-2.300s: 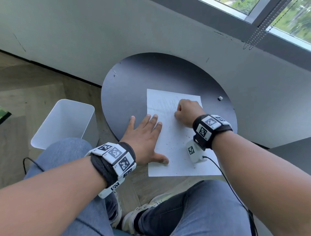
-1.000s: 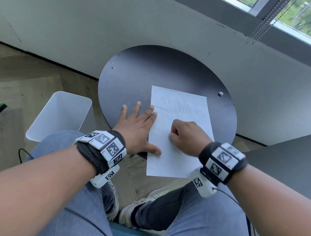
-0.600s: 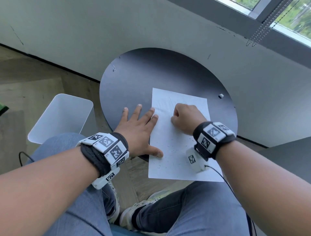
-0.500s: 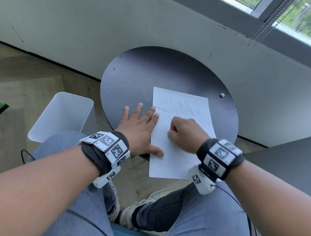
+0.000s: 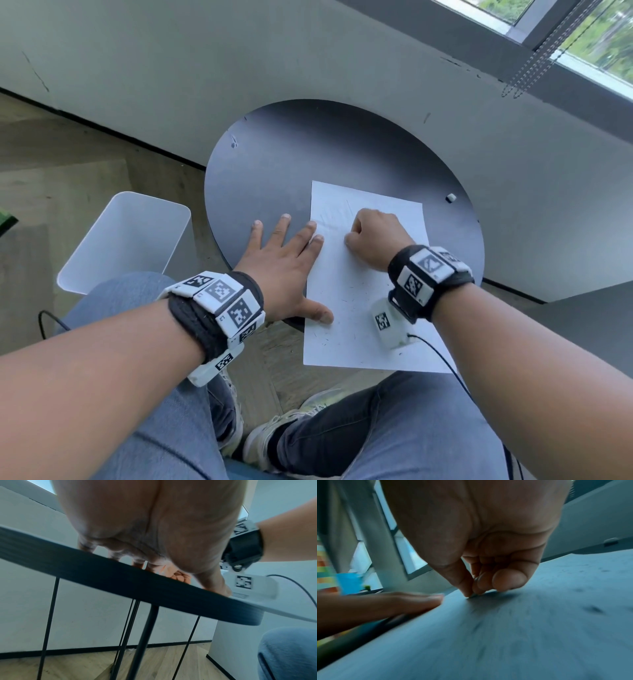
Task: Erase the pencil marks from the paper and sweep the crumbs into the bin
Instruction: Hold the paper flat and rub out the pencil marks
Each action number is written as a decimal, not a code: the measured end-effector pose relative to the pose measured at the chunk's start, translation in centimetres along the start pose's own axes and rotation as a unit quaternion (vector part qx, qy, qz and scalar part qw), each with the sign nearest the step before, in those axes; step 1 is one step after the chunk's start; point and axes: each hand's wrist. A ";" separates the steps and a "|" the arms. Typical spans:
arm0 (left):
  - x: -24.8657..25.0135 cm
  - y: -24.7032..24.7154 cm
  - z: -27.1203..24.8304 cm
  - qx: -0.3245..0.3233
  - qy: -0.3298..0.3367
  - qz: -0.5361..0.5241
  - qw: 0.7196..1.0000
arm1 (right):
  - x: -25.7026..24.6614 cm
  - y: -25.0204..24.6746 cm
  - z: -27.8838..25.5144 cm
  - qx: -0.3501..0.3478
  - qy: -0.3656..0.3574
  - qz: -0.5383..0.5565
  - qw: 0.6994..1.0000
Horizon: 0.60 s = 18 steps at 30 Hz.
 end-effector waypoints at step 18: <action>0.0 0.1 -0.1 0.003 -0.004 -0.005 1.000 | -0.6 -0.4 1.1 0.017 0.000 0.016 1.000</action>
Point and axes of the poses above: each hand's wrist, its own z-axis towards the middle knuckle, its own y-axis out of the palm, x = y × z, and after that the axes turned 14 degrees about -x, right-handed
